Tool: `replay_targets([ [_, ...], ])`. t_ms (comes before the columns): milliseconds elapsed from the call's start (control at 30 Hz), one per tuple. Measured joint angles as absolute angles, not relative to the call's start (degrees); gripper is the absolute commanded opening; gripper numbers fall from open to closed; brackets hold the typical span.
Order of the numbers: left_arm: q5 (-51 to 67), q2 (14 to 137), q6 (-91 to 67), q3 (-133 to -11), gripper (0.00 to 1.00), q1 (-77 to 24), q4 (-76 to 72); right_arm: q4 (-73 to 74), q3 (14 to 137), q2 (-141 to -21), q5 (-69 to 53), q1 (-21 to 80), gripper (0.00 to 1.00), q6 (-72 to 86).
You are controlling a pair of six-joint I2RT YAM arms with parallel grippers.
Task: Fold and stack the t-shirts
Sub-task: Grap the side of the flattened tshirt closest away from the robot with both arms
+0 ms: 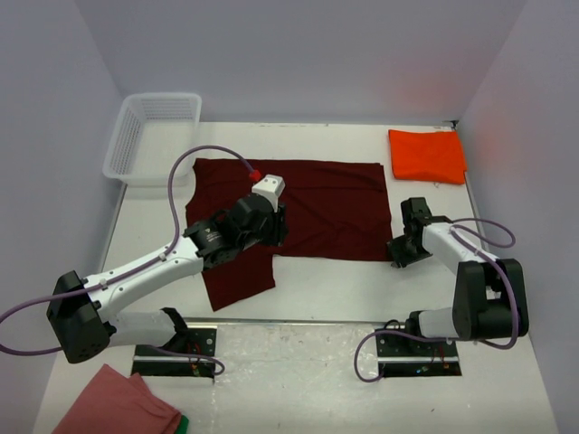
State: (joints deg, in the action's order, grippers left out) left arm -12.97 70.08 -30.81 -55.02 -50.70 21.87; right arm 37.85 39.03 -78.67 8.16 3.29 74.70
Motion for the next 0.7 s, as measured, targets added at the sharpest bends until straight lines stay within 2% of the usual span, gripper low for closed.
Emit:
replay_targets([
  [100,-12.88,69.97,-30.81,-54.74,0.42,-50.7,21.89,38.09,39.62,-79.53,8.05,3.29,0.2,74.59],
  [200,-12.84,69.82,-30.81,-54.72,0.42,-50.7,21.89,37.8,39.68,-79.66,8.01,3.31,0.0,74.63],
  [500,-16.69,71.68,-32.69,-54.61,0.45,-50.65,23.68,35.99,39.75,-79.66,8.08,3.36,0.0,68.97],
  [700,-16.67,77.76,-39.07,-54.43,0.41,-47.2,29.65,32.58,39.77,-79.66,7.7,3.84,0.0,59.29],
])
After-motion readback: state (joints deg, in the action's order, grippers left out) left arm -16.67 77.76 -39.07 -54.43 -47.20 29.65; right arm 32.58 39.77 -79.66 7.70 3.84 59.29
